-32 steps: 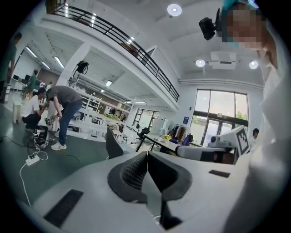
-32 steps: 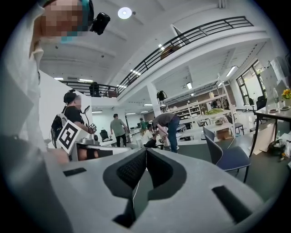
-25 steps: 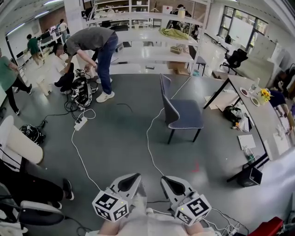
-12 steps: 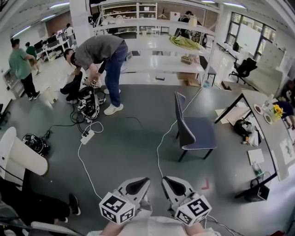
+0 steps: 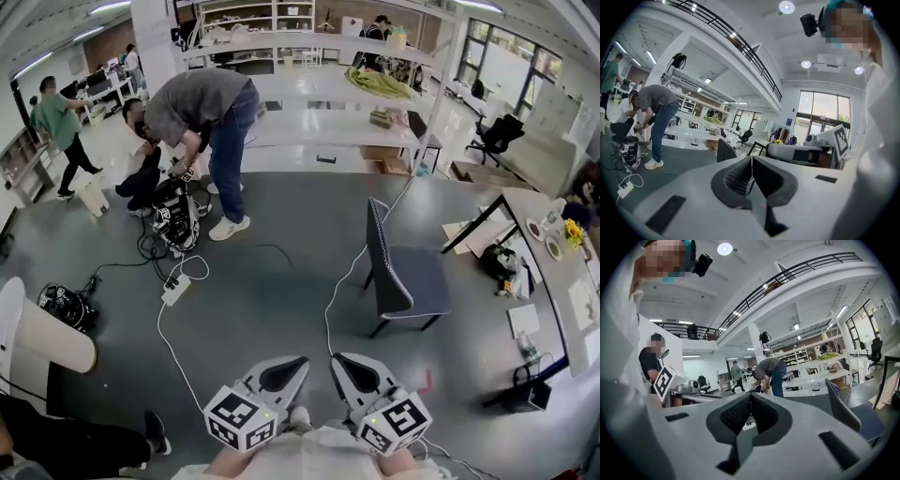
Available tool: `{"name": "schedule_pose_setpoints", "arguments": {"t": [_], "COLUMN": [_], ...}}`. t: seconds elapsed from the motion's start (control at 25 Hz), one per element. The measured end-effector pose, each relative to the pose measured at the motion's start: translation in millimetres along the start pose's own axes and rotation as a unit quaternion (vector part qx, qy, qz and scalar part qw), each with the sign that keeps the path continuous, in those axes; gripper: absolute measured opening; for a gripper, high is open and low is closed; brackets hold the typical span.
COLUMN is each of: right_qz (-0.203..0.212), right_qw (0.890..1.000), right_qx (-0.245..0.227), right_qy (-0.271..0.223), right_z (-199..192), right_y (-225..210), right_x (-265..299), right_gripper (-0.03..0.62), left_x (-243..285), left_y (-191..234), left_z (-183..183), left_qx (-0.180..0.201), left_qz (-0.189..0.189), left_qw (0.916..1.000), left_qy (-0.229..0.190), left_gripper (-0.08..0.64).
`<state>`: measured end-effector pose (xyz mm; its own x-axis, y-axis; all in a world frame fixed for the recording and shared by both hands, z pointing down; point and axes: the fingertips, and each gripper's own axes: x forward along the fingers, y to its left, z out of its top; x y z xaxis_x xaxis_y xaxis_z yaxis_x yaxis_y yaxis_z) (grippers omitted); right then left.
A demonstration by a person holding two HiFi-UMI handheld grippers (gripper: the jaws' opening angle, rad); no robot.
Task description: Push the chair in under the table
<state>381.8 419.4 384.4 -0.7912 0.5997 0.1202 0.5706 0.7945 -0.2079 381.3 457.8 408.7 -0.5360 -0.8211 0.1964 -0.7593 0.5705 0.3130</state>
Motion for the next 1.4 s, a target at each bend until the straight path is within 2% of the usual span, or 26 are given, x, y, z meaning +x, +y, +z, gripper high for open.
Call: {"name": "schedule_pose_setpoints", "arguments": {"t": [0.4,0.72,1.08,1.4], "right_qz": [-0.004,-0.012,-0.009,-0.011], "right_qw": [1.000,1.000,1.000,1.000], "right_qx": [0.007,0.006,-0.004,-0.004], "right_qy": [0.025,0.015,0.010,0.003], "right_z": [-10,15,58,82], "right_y": [-31,-91,-184,-271], "right_x": [46,110,187,241], "right_gripper": [0.003,0.003,0.003,0.003], "left_x": [28,78,169,253], "left_y": [45,110,182,237], "left_z": [-7,28,88,119], "left_qx": [-0.030,-0.025,-0.009,-0.002], "left_qz": [-0.004,0.001,0.000,-0.001], "left_qw": [0.9995,0.9996,1.0000,1.0000], "left_qy": [0.013,0.010,0.002,0.007], "left_gripper": [0.017,0.015,0.015,0.016]}}
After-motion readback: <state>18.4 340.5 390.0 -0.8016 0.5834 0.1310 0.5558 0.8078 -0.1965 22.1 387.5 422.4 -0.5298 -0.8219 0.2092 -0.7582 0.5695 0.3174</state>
